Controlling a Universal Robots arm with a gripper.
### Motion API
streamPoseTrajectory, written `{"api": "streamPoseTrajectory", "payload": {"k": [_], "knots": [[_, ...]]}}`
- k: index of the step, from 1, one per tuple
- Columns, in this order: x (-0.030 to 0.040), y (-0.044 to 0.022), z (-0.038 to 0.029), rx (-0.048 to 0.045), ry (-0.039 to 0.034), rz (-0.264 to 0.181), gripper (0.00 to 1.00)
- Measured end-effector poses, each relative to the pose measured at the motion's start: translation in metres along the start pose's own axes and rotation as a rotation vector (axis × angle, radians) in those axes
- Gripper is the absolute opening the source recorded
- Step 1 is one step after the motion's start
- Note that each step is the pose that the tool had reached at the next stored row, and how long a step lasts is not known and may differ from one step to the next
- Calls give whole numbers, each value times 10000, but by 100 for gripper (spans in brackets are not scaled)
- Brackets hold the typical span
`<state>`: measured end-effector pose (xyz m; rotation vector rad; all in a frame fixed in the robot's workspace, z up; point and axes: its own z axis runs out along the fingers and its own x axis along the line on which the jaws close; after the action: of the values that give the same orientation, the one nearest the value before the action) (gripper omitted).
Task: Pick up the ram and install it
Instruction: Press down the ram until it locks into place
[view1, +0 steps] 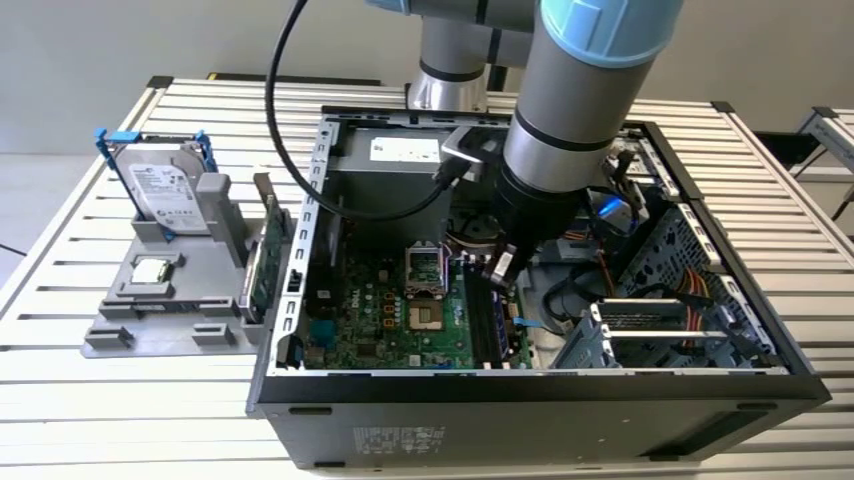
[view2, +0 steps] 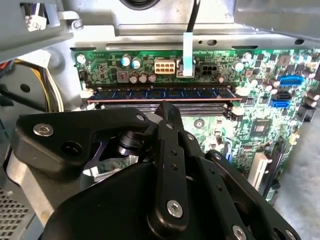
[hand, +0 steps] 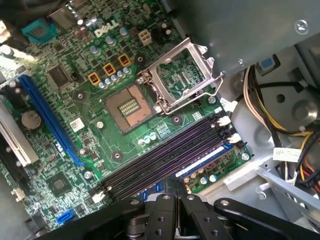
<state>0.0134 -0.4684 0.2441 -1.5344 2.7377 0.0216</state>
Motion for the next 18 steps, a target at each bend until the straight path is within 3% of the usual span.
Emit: {"api": "streamPoseTrajectory", "payload": {"k": [18], "knots": [[-8,-13,0,-21,21,-2143,0]]}}
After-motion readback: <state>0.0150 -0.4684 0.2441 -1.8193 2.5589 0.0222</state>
